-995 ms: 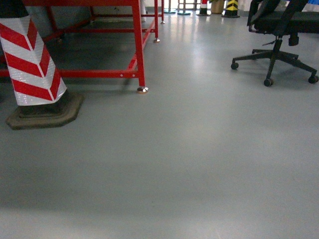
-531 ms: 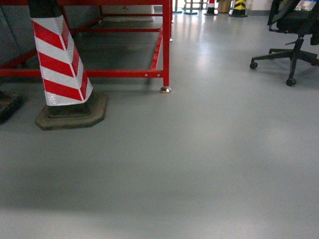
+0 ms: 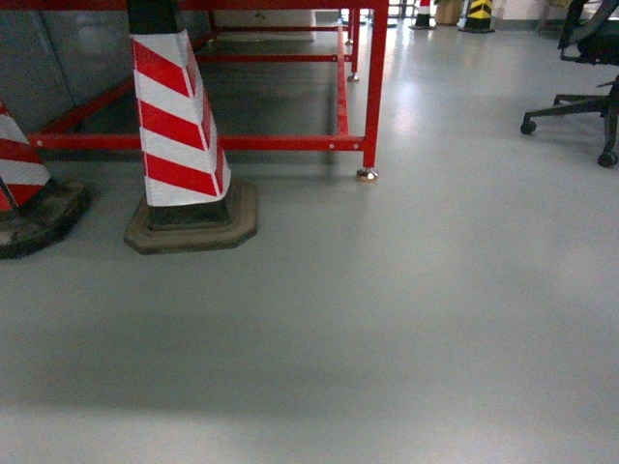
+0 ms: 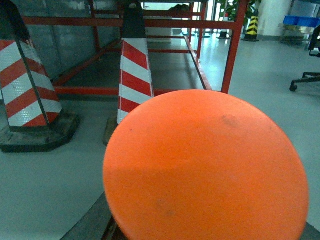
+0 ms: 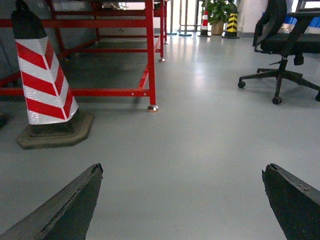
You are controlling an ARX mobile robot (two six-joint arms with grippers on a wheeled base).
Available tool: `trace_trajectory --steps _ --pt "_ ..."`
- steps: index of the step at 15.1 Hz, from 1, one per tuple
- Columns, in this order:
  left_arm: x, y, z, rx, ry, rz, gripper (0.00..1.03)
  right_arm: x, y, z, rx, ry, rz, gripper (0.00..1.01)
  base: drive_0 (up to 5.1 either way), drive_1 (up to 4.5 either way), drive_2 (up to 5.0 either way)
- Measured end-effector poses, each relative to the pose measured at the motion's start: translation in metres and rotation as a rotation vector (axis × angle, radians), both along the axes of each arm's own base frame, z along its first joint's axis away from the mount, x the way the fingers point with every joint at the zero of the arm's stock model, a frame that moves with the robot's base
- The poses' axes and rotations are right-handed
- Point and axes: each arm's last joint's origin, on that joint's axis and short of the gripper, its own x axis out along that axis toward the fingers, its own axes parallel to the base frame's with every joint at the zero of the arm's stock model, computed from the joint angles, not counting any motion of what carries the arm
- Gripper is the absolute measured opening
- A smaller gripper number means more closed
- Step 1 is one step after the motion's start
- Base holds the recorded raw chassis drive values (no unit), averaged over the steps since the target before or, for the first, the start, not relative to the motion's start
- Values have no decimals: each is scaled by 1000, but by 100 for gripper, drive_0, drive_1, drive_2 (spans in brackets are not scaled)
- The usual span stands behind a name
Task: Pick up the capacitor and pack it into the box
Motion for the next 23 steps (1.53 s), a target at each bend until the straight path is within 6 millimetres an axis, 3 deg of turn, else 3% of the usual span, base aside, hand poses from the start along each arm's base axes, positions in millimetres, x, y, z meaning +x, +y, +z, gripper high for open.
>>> trace_trajectory --steps 13,23 --pt "0 0 0 0 3 0 44 0 0 0 0 2 0 98 -496 245 245" --pt "0 0 -1 0 6 0 44 0 0 0 0 3 2 98 0 0 0"
